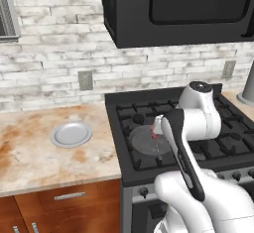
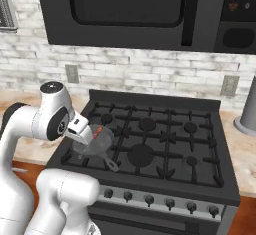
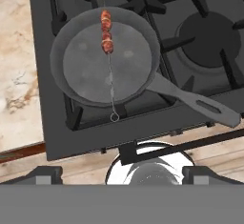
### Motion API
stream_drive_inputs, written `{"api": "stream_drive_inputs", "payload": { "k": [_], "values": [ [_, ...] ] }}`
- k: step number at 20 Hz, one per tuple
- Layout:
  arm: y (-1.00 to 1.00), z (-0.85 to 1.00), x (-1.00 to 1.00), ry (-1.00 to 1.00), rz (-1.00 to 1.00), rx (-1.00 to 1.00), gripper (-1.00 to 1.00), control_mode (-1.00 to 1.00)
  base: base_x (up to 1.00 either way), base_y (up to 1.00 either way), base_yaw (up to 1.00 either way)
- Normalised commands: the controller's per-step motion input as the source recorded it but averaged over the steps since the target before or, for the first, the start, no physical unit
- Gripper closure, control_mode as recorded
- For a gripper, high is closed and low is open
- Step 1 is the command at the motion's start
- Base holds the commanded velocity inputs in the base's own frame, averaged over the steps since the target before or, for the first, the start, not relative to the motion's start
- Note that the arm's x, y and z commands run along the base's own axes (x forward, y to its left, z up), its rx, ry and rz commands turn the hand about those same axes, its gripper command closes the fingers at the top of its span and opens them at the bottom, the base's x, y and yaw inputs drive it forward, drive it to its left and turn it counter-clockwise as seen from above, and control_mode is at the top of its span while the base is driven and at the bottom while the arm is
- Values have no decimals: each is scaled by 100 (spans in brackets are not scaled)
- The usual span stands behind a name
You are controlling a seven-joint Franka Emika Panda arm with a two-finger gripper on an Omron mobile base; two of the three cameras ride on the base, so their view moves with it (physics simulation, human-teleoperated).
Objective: Place the cold items (banana and broccoli) from the fridge in one tupperware on the dining counter. Place the warm items (kebab skewer and hot dog) in the stove area in another tupperware.
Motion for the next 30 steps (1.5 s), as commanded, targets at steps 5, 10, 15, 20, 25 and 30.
{"api": "stream_drive_inputs", "payload": {
  "k": [5,10,15,20,25,30],
  "values": [
    [4,-37,48,4,0,0,-100,-100,0,0,0],
    [0,-38,40,1,0,0,-100,-100,0,0,0],
    [0,-36,45,3,0,0,-100,-100,0,0,0],
    [0,-38,35,1,0,0,-100,-100,0,0,0],
    [0,-31,34,0,0,0,-100,-100,0,0,0],
    [0,-36,32,3,0,0,-100,-100,0,0,0]
  ]
}}
